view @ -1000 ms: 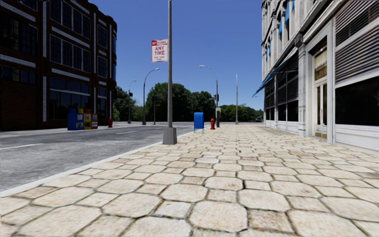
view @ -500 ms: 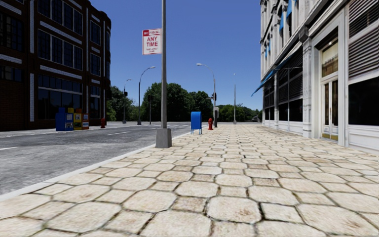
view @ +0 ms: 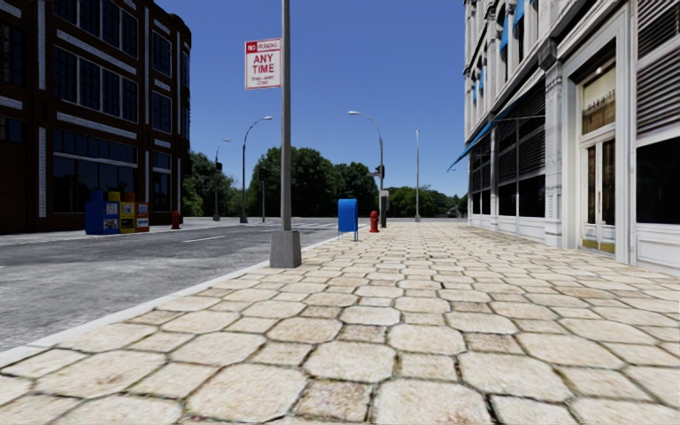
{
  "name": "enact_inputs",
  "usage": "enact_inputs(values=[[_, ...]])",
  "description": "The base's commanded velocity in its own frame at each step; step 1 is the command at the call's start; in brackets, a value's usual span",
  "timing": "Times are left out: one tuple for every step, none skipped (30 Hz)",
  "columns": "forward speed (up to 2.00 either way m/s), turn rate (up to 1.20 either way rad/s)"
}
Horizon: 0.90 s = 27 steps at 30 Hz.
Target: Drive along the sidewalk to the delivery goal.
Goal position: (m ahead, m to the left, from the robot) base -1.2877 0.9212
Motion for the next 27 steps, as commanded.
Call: enact_inputs(values=[[0.0,0.0],[0.0,0.0],[0.0,0.0],[0.0,0.0],[0.0,0.0],[0.0,0.0],[0.0,0.0],[0.0,0.0],[0.0,0.0],[0.0,0.0],[0.0,0.0],[0.0,0.0],[0.0,0.0],[0.0,0.0],[0.0,0.0],[0.0,0.0],[0.0,0.0],[0.0,0.0],[0.0,0.0],[0.0,0.0],[0.0,0.0],[0.0,0.0],[0.0,0.0],[0.0,0.0],[0.0,0.0],[0.0,0.0],[0.0,0.0]])
